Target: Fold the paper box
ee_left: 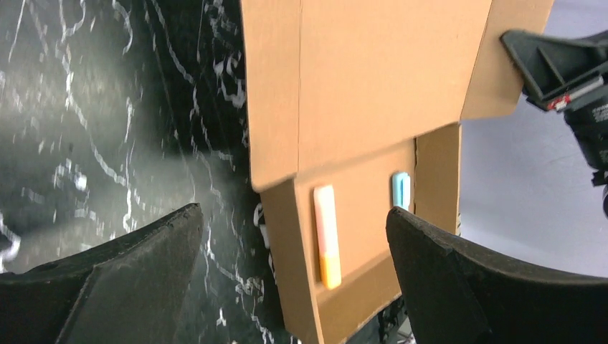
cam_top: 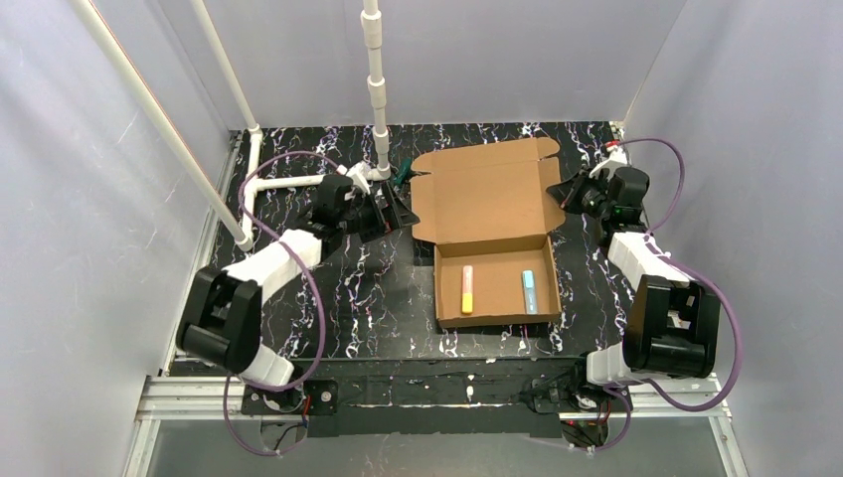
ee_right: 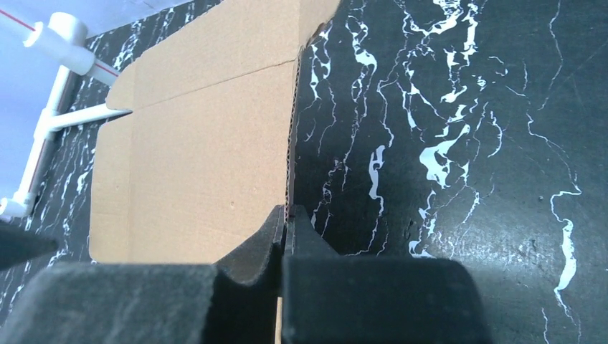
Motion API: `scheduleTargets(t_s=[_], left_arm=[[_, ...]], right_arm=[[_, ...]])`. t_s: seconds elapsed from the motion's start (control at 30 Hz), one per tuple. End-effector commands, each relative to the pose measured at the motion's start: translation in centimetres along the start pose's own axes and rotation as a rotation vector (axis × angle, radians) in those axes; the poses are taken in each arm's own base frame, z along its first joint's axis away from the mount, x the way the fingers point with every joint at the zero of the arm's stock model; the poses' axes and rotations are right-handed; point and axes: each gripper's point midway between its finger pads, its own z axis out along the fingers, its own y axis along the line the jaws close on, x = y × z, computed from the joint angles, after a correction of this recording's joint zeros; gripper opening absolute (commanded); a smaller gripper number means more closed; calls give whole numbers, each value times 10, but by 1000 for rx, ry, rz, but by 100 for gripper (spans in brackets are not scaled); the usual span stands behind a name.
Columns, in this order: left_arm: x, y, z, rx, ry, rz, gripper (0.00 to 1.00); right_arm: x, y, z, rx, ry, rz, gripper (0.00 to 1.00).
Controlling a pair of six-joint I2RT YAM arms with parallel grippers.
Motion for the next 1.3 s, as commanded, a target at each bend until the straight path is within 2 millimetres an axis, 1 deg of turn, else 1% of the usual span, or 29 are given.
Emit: scheduleTargets(t_s=[0.0, 0.13, 0.17, 0.23, 0.33, 0.47, 0.57, 0.6, 0.63, 0.73, 0.77, 0.87, 0.9, 0.93, 1.03, 1.13, 1.27], left_arm=[[-29, -16, 20, 96, -10, 75, 98], [-33, -12, 40, 131, 39, 94, 98], [-32, -11, 45, 137, 52, 92, 97], [-29, -8, 53, 149, 79, 83, 91], [-29, -8, 60, 178, 92, 70, 85], [-31, -16, 65, 235, 95, 61, 70], [-32, -17, 71, 254, 102, 56, 61], [-32, -15, 74, 256, 104, 55, 55], [-32, -15, 76, 262, 110, 54, 44], [-35, -13, 80, 282, 125, 57, 7], [-37, -12, 81, 280, 119, 65, 0], [-47, -10, 76, 249, 54, 149, 0], [-51, -10, 72, 234, 25, 187, 0], [-56, -14, 64, 227, -9, 225, 0], [-66, -20, 50, 208, -79, 322, 0], [-64, -26, 40, 192, -124, 429, 0], [-52, -26, 31, 157, -171, 560, 0]], right_arm=[[-31, 30, -13, -152, -127, -83, 1], [-28, 33, -19, -176, -148, -89, 1], [-28, 32, -20, -177, -151, -89, 1], [-29, 33, -22, -179, -161, -92, 1], [-29, 33, -23, -184, -168, -92, 1], [-27, 32, -23, -183, -168, -88, 1], [-27, 32, -22, -183, -164, -86, 1], [-26, 32, -22, -182, -164, -86, 1], [-26, 32, -22, -182, -164, -87, 1], [-26, 31, -22, -179, -160, -101, 1], [-26, 30, -21, -175, -156, -112, 1], [-26, 25, -20, -152, -143, -149, 1], [-26, 23, -20, -146, -138, -162, 1], [-26, 24, -20, -147, -134, -172, 1], [-23, 29, -22, -174, -117, -195, 1], [-20, 35, -25, -197, -99, -221, 1], [-8, 44, -30, -236, -45, -263, 8]])
